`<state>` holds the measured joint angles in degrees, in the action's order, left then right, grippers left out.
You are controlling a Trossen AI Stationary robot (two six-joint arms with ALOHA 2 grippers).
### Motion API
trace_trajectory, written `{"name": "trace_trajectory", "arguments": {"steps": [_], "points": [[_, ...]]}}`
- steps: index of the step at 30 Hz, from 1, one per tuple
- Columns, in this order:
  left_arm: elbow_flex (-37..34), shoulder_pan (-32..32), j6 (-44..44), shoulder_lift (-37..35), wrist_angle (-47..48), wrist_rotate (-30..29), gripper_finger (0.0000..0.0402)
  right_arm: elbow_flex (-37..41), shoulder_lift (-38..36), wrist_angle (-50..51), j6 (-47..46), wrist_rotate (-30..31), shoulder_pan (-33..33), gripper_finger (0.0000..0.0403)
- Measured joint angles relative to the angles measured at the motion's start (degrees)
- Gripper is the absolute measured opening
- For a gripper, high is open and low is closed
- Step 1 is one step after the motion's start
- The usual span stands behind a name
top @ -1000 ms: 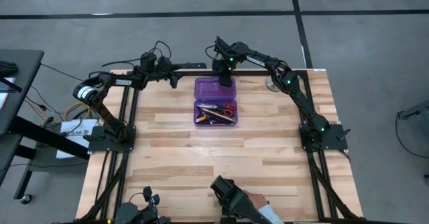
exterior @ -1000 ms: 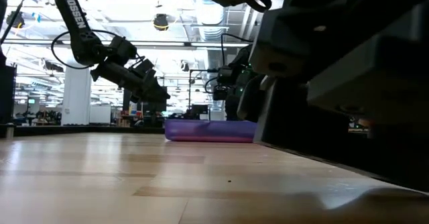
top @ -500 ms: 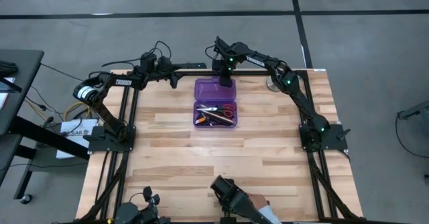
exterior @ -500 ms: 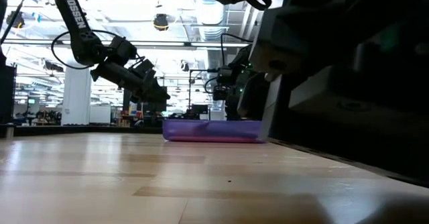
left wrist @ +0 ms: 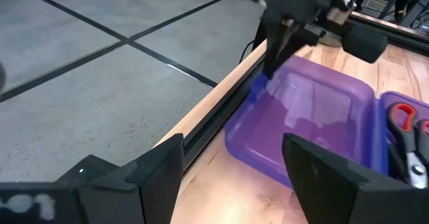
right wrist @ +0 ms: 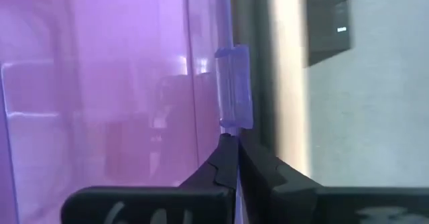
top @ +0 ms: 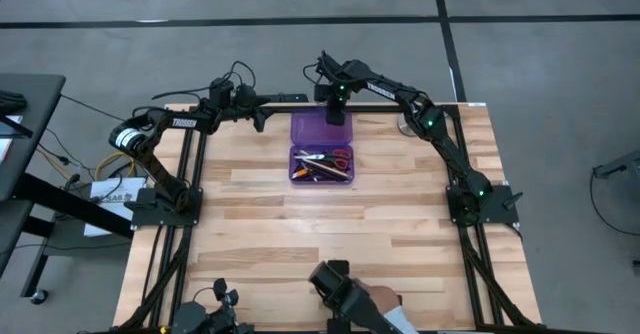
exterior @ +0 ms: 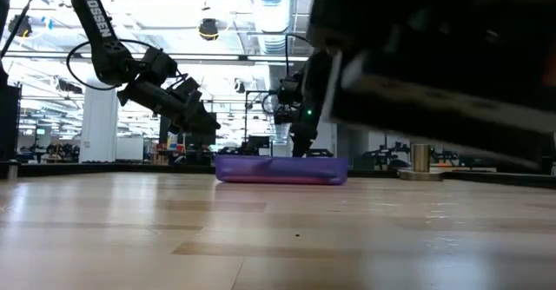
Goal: Pick & place school supplies into a supply box
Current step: Close the purple supply box
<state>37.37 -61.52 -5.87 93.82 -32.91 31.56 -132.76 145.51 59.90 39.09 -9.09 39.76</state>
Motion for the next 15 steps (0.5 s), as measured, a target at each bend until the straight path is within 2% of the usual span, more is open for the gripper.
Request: {"name": "trace_trajectory", "arguments": {"steps": [4,15], "points": [[0.01,0.00,0.02,0.00,0.00,0.02,0.0239,-2.27,0.00,0.02,-0.02,3.41,-0.49,0.0001],[0.00,0.00,0.07,0.00,0.02,0.02,0.0239,-2.26,-0.55,0.28,-0.11,13.30,-2.91,0.0000]]}}
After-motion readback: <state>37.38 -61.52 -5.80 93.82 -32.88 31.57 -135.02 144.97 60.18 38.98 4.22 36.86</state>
